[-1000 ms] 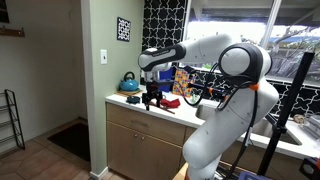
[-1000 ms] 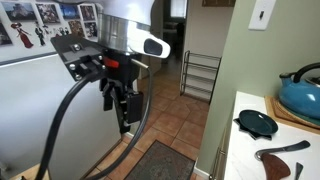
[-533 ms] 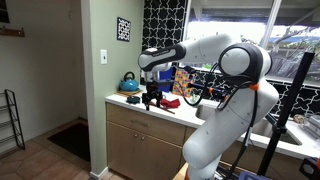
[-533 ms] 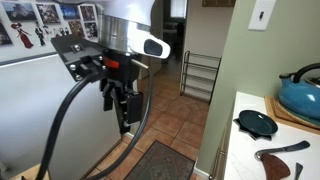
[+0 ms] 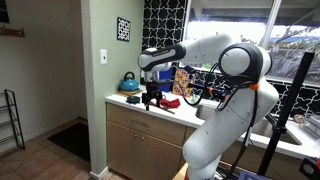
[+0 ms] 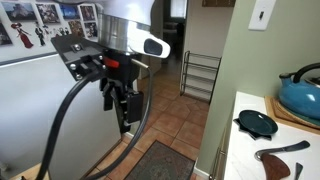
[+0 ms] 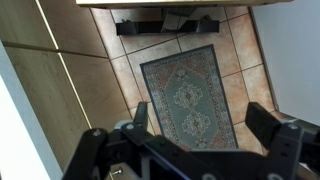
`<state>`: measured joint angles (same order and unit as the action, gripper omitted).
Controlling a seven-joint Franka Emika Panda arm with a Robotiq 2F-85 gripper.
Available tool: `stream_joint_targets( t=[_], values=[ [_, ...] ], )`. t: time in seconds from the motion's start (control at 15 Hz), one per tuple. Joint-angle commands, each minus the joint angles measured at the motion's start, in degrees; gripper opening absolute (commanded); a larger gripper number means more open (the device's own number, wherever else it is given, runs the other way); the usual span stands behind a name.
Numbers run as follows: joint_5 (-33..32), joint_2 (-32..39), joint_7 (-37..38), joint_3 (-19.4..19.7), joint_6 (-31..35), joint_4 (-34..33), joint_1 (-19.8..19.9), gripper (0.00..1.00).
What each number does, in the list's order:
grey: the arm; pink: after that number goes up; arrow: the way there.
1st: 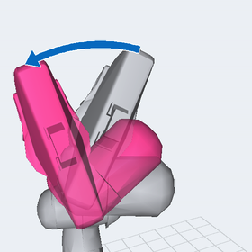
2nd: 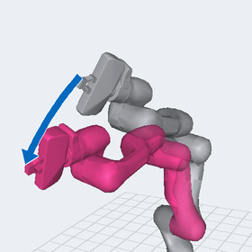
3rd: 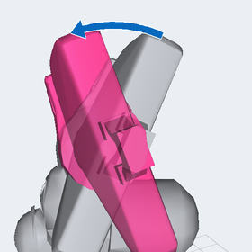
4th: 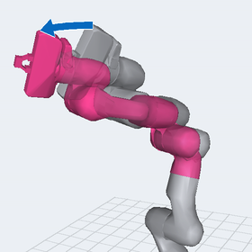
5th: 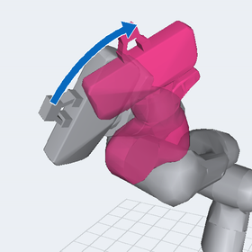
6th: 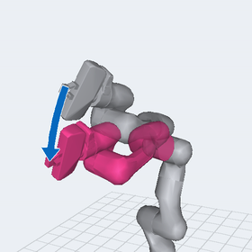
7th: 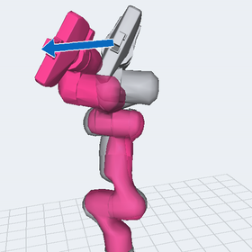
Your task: Open the top left drawer
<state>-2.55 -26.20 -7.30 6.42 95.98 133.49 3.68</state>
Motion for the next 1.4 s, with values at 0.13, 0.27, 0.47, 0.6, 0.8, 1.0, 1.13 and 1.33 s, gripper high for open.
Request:
stream_joint_targets(
  t=[0.13, 0.27, 0.47, 0.6, 0.8, 1.0, 1.13, 1.33],
  values=[
    [-1.43, 3.82, 1.20, -4.15, 5.05, -3.26, -2.35, 1.00],
    [-4.00, 5.49, 3.06, -6.57, 10.78, -3.76, -2.77, 1.00],
    [-7.30, 8.68, 4.85, -9.00, 19.86, -4.20, -3.53, 1.00],
    [-8.61, 10.81, 6.28, -9.96, 25.17, -4.22, -3.77, 1.00],
    [-7.23, 10.34, 5.68, -9.67, 25.83, -3.48, -4.11, 1.00],
    [-7.32, 11.66, 5.94, -9.73, 26.40, -4.32, -4.14, 1.00],
    [-7.33, 11.67, 5.94, -9.73, 26.40, -4.56, -4.14, 1.00],
    [-7.33, 11.67, 5.94, -9.73, 26.40, -4.61, -4.14, 1.00]
  ],
)
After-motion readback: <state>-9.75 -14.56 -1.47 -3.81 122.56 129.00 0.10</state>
